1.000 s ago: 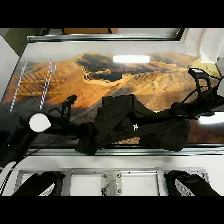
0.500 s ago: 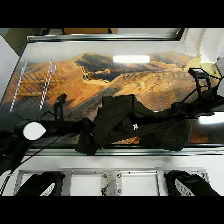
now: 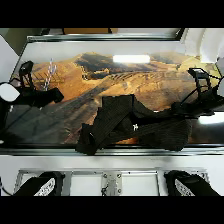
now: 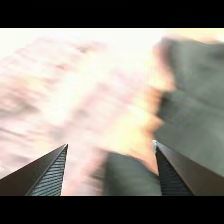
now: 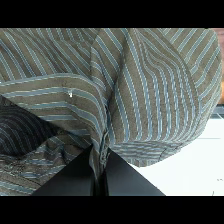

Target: Fold the clothes and pants, and hang the long-sleeved shirts on hangers.

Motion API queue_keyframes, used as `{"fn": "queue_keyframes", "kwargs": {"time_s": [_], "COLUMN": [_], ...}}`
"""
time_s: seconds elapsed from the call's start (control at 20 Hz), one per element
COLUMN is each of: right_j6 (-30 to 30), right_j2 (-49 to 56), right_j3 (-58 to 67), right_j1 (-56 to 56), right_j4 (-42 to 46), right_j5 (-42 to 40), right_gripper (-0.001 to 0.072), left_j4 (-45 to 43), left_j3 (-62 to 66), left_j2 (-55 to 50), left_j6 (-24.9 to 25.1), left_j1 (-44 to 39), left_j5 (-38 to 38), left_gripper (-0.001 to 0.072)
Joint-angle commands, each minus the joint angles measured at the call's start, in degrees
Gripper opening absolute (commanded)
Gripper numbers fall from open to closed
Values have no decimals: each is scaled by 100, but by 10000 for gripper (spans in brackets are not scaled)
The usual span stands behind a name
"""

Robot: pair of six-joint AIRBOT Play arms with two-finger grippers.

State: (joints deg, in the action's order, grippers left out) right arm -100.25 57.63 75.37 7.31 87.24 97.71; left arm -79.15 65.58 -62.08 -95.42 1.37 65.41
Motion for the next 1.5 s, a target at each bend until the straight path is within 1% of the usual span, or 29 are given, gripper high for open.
{"fn": "queue_keyframes", "kwargs": {"time_s": [0.0, 0.1, 0.35, 0.5, 0.7, 0.8, 0.95, 1.1, 1.4, 1.45], "right_j6": [0, -2, -2, -2, -2, -2, -2, -2, -2, 0], "right_j2": [2, 2, 0, 17, 26, 26, 26, 26, 26, 26], "right_j3": [-2, -2, -2, -2, -2, -2, -2, -2, -2, -2], "right_j1": [4, 4, 4, 4, 4, 4, 4, 4, 4, 4], "right_j4": [-2, -2, -2, 0, -2, -2, -2, -2, -2, -2], "right_j5": [2, 2, 4, 2, 2, 2, 2, 2, 2, 2], "right_gripper": [25, 25, 25, 25, 25, 25, 25, 25, 25, 25], "left_j4": [-1941, -2634, -3620, -4236, -4288, -4286, -4269, -4229, -4227, -4229], "left_j3": [699, 874, 1244, 1591, 1932, 1971, 1965, 1906, 1635, 1644], "left_j2": [-981, -1543, -2848, -3552, -4238, -4433, -4487, -4487, -4500, -4498], "left_j6": [-4, -92, -105, -109, -109, -199, -457, -468, -472, -470], "left_j1": [216, 219, 219, 227, 348, 468, 614, 636, 636, 634], "left_j5": [-92, -306, -678, -704, -717, -837, -1180, -1506, -1591, -1593], "left_gripper": [566, 566, 566, 566, 566, 565, 566, 566, 564, 475]}}
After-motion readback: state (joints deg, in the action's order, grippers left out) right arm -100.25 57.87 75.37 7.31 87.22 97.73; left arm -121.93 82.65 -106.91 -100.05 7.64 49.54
